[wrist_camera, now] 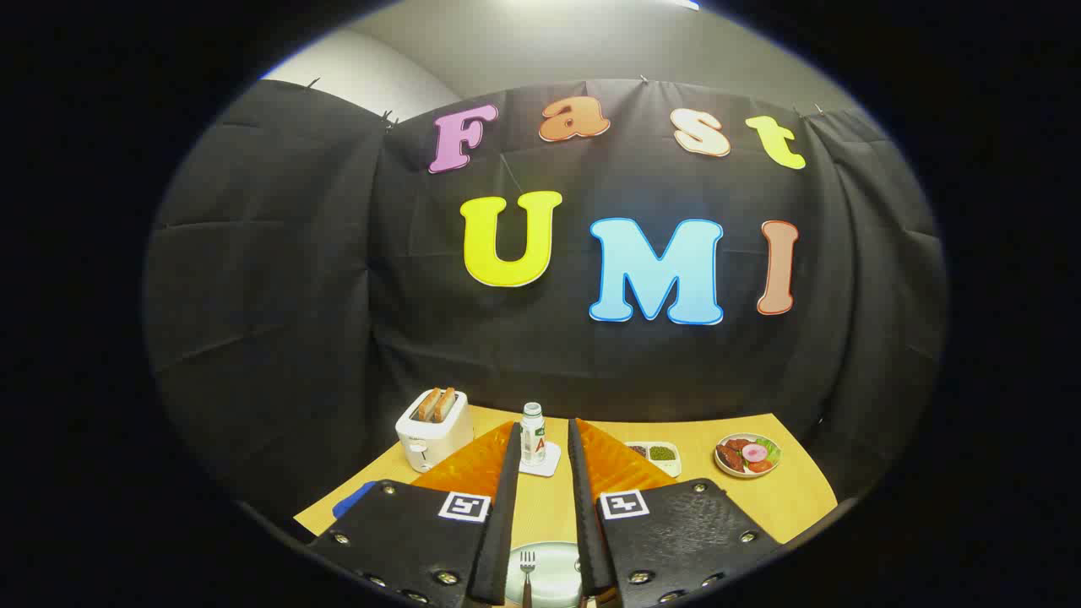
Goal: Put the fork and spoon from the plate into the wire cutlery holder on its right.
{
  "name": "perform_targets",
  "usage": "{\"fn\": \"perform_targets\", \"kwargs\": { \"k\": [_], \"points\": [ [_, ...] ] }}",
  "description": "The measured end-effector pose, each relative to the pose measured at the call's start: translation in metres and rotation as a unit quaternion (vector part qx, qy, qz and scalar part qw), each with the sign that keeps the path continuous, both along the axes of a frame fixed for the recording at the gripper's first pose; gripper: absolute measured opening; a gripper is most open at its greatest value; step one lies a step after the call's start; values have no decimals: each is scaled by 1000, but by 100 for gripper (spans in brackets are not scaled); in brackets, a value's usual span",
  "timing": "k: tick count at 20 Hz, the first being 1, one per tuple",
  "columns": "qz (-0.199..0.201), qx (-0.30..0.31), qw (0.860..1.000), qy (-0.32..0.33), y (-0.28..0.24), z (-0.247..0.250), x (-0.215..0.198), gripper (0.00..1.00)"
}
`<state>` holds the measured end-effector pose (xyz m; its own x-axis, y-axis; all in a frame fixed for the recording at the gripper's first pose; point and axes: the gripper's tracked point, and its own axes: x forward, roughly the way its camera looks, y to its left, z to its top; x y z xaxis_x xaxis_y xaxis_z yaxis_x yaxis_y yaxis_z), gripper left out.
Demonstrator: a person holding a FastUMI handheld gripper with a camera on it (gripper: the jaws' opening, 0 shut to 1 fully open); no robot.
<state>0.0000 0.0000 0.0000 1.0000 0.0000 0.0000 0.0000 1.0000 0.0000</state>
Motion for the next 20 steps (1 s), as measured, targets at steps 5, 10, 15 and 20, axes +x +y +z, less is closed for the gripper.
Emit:
{"fn": "perform_targets", "kwargs": {
  "k": [5,10,15,20],
  "points": [
    [-3,-3,1000,-3,-3,4,8,33],
    [-2,-5,1000,-4,1,5,8,33],
    [1,-7,1000,1,7,3,9,33],
    [-8,2,999,38,4,-23,10,33]
  ]
}}
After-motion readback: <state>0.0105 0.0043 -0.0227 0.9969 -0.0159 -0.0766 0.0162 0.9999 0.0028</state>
